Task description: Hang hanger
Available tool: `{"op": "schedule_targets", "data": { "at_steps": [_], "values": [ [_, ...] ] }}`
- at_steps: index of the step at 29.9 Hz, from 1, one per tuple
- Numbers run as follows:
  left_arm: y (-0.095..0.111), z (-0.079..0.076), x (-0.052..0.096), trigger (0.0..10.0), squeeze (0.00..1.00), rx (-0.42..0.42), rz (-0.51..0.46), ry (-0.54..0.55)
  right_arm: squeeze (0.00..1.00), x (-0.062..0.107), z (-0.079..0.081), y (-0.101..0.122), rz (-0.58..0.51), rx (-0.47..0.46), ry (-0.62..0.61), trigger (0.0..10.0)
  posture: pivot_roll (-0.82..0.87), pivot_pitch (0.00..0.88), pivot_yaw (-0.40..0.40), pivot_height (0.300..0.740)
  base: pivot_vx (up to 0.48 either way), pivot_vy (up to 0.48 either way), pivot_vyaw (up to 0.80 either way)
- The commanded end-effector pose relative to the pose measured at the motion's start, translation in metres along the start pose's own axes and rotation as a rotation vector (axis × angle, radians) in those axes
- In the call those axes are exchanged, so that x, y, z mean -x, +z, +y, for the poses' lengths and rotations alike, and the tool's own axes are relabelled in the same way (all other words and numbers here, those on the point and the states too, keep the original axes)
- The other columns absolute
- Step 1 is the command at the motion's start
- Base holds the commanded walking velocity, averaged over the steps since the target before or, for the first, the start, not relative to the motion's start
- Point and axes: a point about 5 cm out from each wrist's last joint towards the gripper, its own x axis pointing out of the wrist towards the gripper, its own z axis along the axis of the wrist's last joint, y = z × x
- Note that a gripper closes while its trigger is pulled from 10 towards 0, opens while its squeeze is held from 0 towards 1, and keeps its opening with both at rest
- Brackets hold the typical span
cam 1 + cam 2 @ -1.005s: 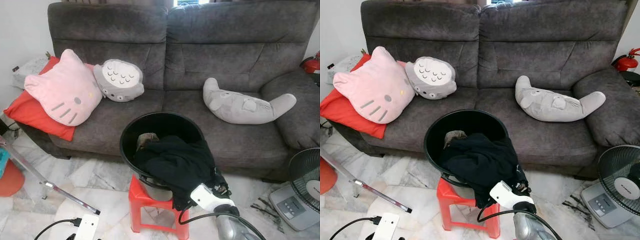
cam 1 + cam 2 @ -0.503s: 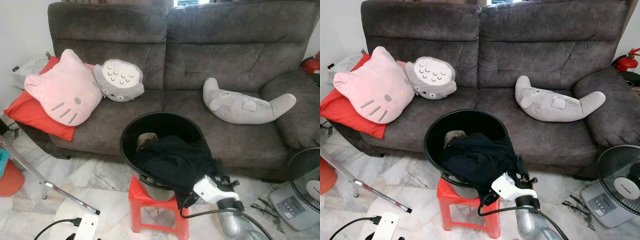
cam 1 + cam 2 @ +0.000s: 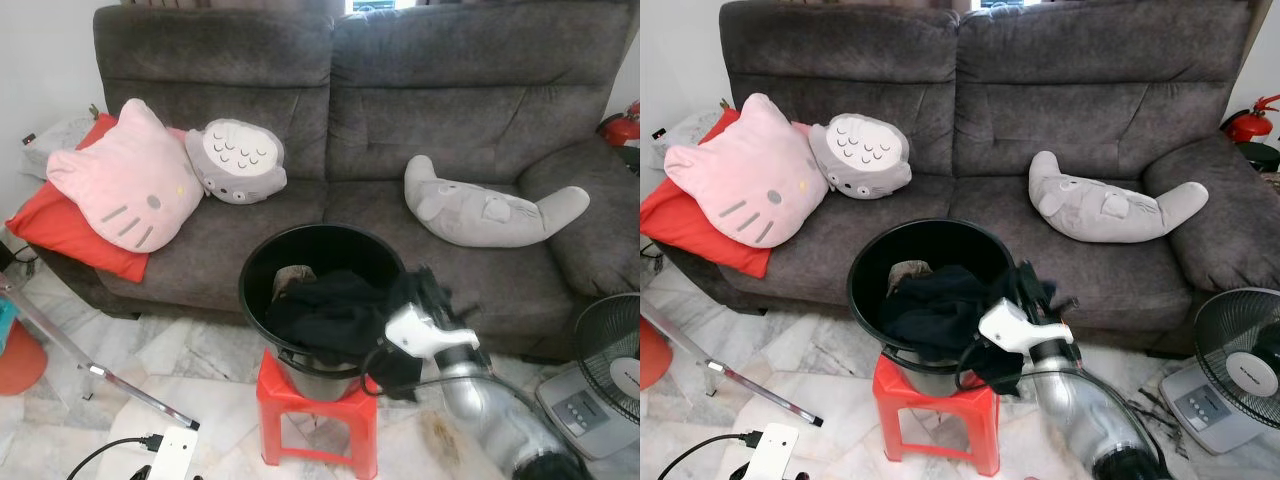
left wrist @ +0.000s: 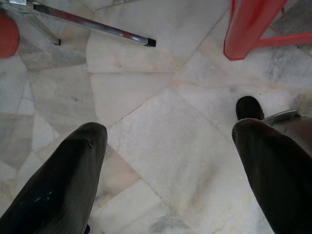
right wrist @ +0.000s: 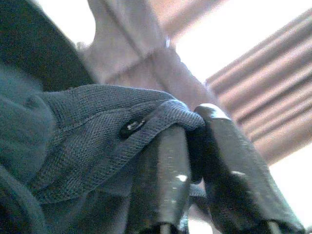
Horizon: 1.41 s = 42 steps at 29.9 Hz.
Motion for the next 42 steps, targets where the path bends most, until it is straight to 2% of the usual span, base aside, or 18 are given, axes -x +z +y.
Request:
{"op": "schedule_targets", "data": {
  "at_steps": [1, 4, 10, 19, 25, 27, 29, 31, 33, 34, 37, 41, 42],
  "values": [
    [-0.003, 0.002, 0.0, 10.0, 0.0, -0.013, 0.011, 0.007, 0.0, -0.006, -0.001, 0.011, -0.067, -0.016, 0.032, 0.0, -0.04, 0.0, 0.06, 0.74, 0.0, 0.0, 0.0],
    [-0.003, 0.001, 0.0, 10.0, 0.0, -0.011, 0.011, 0.007, 0.0, -0.017, -0.003, 0.021, -0.129, -0.042, 0.091, 0.0, -0.04, 0.0, 0.057, 0.74, 0.0, 0.0, 0.0],
    [-0.003, 0.001, 0.0, 10.0, 0.0, -0.005, 0.012, 0.01, 0.0, -0.019, 0.007, 0.03, -0.163, -0.092, 0.193, 0.0, -0.04, 0.0, 0.054, 0.74, 0.0, 0.0, 0.0],
    [-0.003, 0.002, 0.0, 10.0, 0.0, -0.008, 0.013, 0.01, 0.0, 0.005, 0.033, 0.045, -0.278, -0.176, 0.444, 0.0, -0.04, 0.0, 0.058, 0.74, 0.0, 0.0, 0.0],
    [-0.003, 0.002, 0.0, 10.0, 0.0, -0.009, 0.013, 0.012, 0.0, 0.01, 0.038, 0.048, -0.322, -0.18, 0.554, 0.0, -0.04, 0.0, 0.06, 0.74, 0.0, 0.0, 0.0],
    [-0.003, 0.002, 0.0, 10.0, 0.0, -0.008, 0.013, 0.013, 0.0, 0.007, 0.034, 0.044, -0.318, -0.162, 0.561, 0.0, -0.04, 0.0, 0.06, 0.74, 0.0, 0.0, 0.0],
    [-0.003, 0.002, 0.0, 10.0, 0.0, -0.008, 0.013, 0.014, 0.0, -0.005, 0.024, 0.04, -0.31, -0.131, 0.535, 0.0, -0.04, 0.0, 0.064, 0.74, 0.0, 0.0, 0.0],
    [-0.003, 0.002, 0.0, 10.0, 0.0, -0.007, 0.012, 0.014, 0.0, -0.023, 0.008, 0.035, -0.288, -0.105, 0.483, 0.0, -0.04, 0.0, 0.064, 0.74, 0.0, 0.0, 0.0],
    [-0.003, 0.002, 0.0, 10.0, 0.0, -0.007, 0.012, 0.014, 0.0, -0.033, -0.002, 0.033, -0.273, -0.097, 0.451, 0.0, -0.04, 0.0, 0.064, 0.74, 0.0, 0.0, 0.0],
    [-0.002, 0.002, 0.0, 10.0, 0.0, -0.006, 0.012, 0.014, 0.0, -0.045, -0.013, 0.031, -0.26, -0.072, 0.418, 0.0, -0.04, 0.0, 0.064, 0.74, 0.0, 0.0, 0.0],
    [-0.002, 0.003, 0.0, 10.0, 0.0, -0.006, 0.012, 0.015, 0.0, -0.064, -0.03, 0.032, -0.243, -0.041, 0.379, 0.0, -0.04, 0.0, 0.066, 0.74, 0.0, 0.0, 0.0],
    [-0.002, 0.002, 0.0, 10.0, 0.0, -0.005, 0.011, 0.016, 0.0, -0.075, -0.036, 0.035, -0.24, -0.007, 0.384, 0.0, -0.04, 0.0, 0.066, 0.74, 0.0, 0.0, 0.0],
    [-0.002, 0.002, 0.0, 10.0, 0.0, -0.004, 0.011, 0.016, 0.0, -0.084, -0.039, 0.042, -0.25, -0.009, 0.38, 0.0, -0.04, 0.0, 0.067, 0.74, 0.0, 0.0, 0.0]
  ]
}}
